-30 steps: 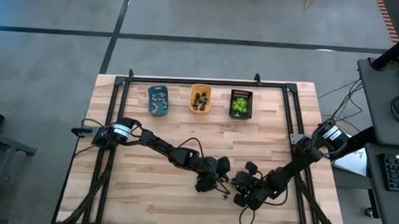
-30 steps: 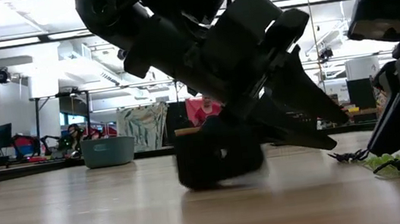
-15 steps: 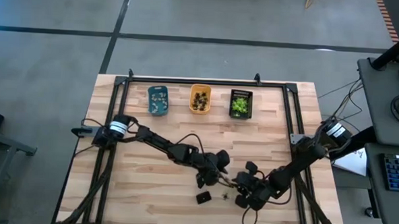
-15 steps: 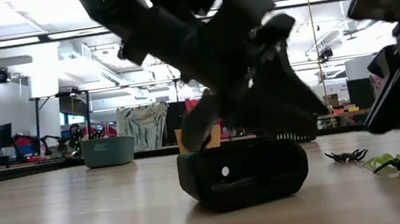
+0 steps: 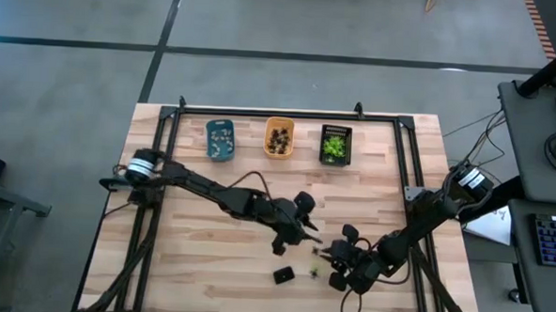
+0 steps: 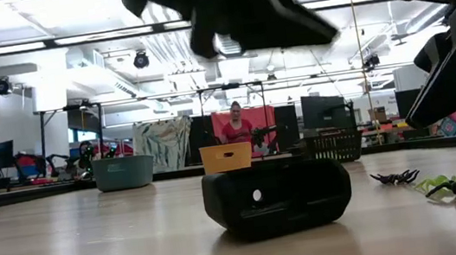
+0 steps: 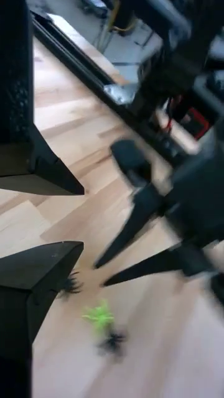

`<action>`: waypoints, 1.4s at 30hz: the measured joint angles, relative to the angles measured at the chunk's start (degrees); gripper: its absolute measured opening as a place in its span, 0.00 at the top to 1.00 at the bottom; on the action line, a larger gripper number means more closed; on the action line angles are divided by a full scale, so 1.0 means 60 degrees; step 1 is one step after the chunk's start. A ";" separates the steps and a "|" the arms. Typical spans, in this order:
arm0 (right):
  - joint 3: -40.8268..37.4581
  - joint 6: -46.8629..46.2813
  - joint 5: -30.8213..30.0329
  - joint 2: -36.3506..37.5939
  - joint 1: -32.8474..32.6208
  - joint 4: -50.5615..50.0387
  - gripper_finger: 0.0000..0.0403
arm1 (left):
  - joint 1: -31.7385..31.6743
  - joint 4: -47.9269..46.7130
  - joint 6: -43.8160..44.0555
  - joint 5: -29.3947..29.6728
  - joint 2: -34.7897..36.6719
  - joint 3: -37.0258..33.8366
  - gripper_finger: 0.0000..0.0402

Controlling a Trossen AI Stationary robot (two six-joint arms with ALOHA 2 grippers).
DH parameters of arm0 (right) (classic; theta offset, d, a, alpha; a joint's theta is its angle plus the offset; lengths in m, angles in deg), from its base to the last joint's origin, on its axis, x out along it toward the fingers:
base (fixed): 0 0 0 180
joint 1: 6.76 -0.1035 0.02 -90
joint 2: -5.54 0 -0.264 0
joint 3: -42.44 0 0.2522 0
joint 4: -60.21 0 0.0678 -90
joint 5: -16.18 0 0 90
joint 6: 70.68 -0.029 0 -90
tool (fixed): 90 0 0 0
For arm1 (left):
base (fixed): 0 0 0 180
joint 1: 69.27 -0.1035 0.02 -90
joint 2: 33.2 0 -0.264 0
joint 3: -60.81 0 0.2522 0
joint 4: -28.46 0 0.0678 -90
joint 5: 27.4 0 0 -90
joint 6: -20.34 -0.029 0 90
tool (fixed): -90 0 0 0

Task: Sort Halloween decoration
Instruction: Put the black spider toy into the orange bin

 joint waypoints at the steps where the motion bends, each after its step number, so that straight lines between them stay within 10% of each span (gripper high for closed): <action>1: 0.0000 0.0160 -0.0078 -0.0058 0.0000 0.0014 0.84 | 0.0000 0.0064 0.0337 -0.0001 0.0218 -0.0091 0.72; 23: 0.0000 0.0628 -0.0008 -0.1238 0.0616 0.0856 0.50 | 0.0357 0.6056 0.6367 0.0679 0.4209 -0.5076 0.72; 42: 0.0025 0.0271 -0.0033 -0.1830 0.0773 0.1351 0.78 | 0.0379 0.6927 0.6529 0.0679 0.4922 -0.5677 0.72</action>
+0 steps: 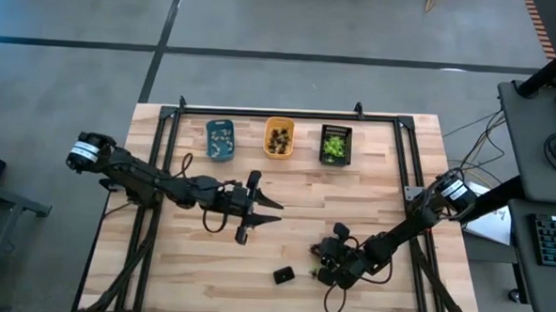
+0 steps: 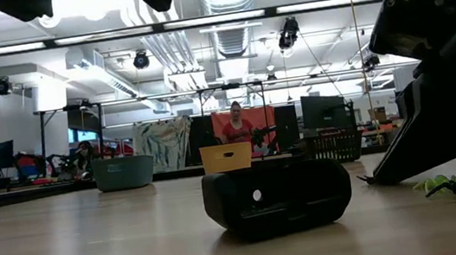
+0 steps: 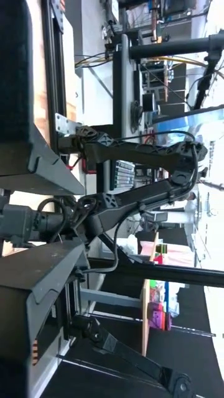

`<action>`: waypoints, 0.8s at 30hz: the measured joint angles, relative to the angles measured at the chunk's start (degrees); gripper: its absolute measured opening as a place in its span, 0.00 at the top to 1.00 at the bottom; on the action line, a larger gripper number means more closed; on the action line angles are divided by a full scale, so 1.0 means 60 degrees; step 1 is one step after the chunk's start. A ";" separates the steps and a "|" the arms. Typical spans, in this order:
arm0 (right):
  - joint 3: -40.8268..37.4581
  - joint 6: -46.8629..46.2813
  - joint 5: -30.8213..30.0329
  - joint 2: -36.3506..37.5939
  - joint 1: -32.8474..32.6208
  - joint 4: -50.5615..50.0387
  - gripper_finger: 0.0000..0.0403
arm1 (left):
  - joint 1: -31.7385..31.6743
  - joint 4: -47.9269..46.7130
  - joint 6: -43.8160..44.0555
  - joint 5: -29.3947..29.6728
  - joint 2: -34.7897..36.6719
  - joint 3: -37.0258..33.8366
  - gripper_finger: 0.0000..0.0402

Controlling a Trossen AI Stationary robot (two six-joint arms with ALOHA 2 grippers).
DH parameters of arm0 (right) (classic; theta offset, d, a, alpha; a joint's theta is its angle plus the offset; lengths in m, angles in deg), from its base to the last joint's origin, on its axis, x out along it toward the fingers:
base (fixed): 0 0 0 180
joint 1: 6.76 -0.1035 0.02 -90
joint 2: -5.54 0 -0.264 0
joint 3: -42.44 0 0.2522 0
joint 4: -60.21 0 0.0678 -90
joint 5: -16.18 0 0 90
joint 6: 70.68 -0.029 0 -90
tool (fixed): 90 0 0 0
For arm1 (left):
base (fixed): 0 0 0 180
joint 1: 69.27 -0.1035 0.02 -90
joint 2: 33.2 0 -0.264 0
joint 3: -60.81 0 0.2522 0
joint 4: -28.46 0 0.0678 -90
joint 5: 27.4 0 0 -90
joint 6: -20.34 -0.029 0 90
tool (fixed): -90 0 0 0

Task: Sort Halloween decoration
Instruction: Put the black spider toy into the orange bin

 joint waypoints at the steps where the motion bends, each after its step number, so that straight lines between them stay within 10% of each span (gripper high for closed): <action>1: 0.0003 0.0016 0.0003 0.0000 0.0003 0.0003 0.80 | 0.0000 -0.0003 -0.0007 0.0000 0.0000 0.0019 0.72; 24: -0.0044 0.0611 -0.0786 0.0069 -0.0004 0.0657 0.98 | 0.0015 -0.0003 -0.0142 0.0000 0.0042 0.0076 0.72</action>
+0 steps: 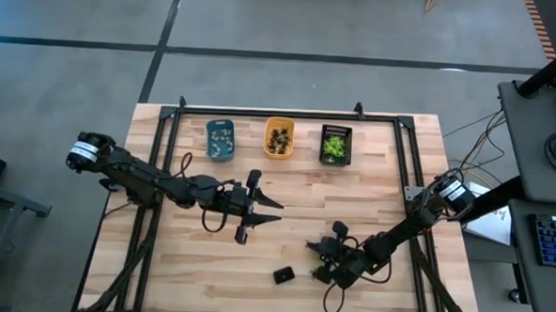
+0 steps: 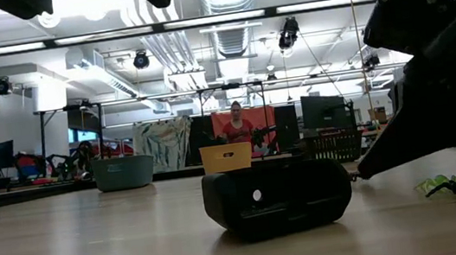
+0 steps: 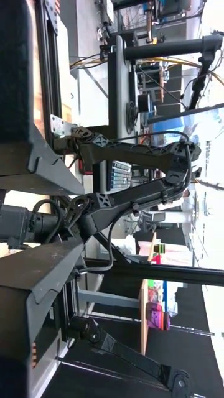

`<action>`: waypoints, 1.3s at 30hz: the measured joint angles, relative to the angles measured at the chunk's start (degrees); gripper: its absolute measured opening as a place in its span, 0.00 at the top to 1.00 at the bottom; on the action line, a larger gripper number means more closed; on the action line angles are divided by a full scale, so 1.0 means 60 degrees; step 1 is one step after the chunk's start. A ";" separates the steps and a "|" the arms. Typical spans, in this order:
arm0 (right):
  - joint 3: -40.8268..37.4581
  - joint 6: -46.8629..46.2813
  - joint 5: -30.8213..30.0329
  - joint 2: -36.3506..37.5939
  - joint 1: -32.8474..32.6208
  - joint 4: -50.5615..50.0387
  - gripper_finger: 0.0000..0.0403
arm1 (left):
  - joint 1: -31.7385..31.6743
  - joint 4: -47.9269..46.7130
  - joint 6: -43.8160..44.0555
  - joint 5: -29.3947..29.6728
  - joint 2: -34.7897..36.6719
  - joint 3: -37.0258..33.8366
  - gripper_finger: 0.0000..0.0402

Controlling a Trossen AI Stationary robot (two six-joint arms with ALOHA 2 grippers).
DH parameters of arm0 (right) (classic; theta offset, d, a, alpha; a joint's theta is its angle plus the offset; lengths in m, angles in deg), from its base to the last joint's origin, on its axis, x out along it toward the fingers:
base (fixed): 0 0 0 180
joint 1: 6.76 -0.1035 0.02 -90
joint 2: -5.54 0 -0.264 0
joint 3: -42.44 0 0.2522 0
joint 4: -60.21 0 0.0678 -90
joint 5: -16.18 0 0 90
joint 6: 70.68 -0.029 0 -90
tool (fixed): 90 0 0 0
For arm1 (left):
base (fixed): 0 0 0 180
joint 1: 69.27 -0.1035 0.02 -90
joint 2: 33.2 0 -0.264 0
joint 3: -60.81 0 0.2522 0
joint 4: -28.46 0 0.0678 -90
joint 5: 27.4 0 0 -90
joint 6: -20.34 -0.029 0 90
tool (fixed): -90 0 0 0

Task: Sort Halloween decoration
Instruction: Put the black spider toy into the orange bin

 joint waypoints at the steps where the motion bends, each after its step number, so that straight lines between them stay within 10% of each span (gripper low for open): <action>1: 0.0000 0.0006 -0.0046 0.0000 0.0000 0.0073 0.98 | 0.0000 -0.0004 0.0000 0.0000 0.0032 0.0000 0.72; 21: 0.0004 0.1749 0.0068 0.0752 0.0139 0.0065 0.98 | 0.0068 -0.1541 -0.0265 -0.0244 0.0692 -0.0378 0.72; 39: 0.0011 -0.4784 0.4103 0.2608 0.1133 -0.1863 0.98 | 0.0146 -0.2781 0.0714 -0.0168 -0.3073 0.0513 0.81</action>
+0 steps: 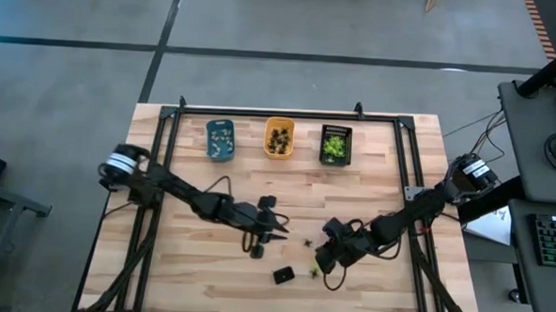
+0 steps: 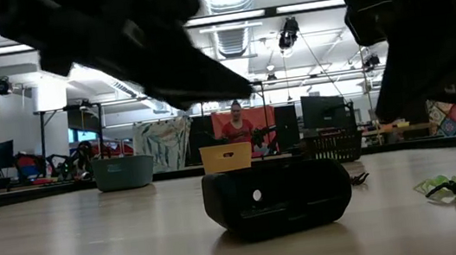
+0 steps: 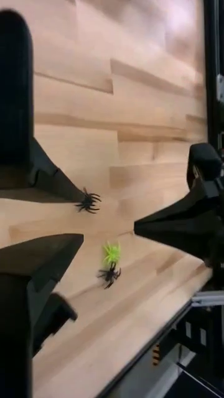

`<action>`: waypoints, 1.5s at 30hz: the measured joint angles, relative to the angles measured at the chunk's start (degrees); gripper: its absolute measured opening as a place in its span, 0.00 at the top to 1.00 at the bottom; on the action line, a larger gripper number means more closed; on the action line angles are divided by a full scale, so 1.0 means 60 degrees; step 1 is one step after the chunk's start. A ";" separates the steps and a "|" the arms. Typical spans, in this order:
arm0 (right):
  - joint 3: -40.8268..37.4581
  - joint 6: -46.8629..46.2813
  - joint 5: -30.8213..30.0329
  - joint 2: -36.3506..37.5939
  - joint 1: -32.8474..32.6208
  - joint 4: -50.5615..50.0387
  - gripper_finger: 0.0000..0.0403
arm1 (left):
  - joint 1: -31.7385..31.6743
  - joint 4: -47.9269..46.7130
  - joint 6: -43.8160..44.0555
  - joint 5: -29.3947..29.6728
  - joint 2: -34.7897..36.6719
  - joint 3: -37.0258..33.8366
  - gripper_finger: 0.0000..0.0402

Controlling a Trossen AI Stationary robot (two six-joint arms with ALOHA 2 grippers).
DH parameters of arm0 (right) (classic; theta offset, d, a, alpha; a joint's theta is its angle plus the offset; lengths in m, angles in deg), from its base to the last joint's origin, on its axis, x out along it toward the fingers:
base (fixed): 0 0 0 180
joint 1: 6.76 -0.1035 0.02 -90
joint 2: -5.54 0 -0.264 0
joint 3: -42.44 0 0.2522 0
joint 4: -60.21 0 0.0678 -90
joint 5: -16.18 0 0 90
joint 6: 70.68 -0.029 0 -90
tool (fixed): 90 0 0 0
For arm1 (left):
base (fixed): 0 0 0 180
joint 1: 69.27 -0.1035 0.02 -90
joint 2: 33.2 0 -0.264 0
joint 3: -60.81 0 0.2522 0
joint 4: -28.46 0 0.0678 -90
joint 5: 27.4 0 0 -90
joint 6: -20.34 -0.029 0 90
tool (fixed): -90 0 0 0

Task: Sort Halloween decoration
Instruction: Put the black spider toy into the orange bin

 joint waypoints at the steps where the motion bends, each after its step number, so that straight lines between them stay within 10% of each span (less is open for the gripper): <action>1: 0.0000 -0.0076 0.0108 0.0000 0.0000 -0.0003 0.98 | 0.0000 0.0008 -0.0044 -0.0001 -0.0281 0.0239 0.83; 10: 0.0000 -0.0640 0.0697 -0.0004 -0.0047 -0.0268 0.98 | 0.0000 -0.1225 -0.1248 -0.0007 -0.2119 0.2301 0.99; 28: 0.0007 -0.1408 -0.0401 -0.0865 -0.0062 -0.0056 0.97 | -0.0011 -0.1805 -0.1727 -0.0018 -0.3235 0.3276 1.00; 45: 0.0007 -0.1722 -0.1337 -0.1064 -0.0055 0.0105 0.68 | -0.0138 -0.1072 -0.1464 -0.0024 -0.3877 0.3286 1.00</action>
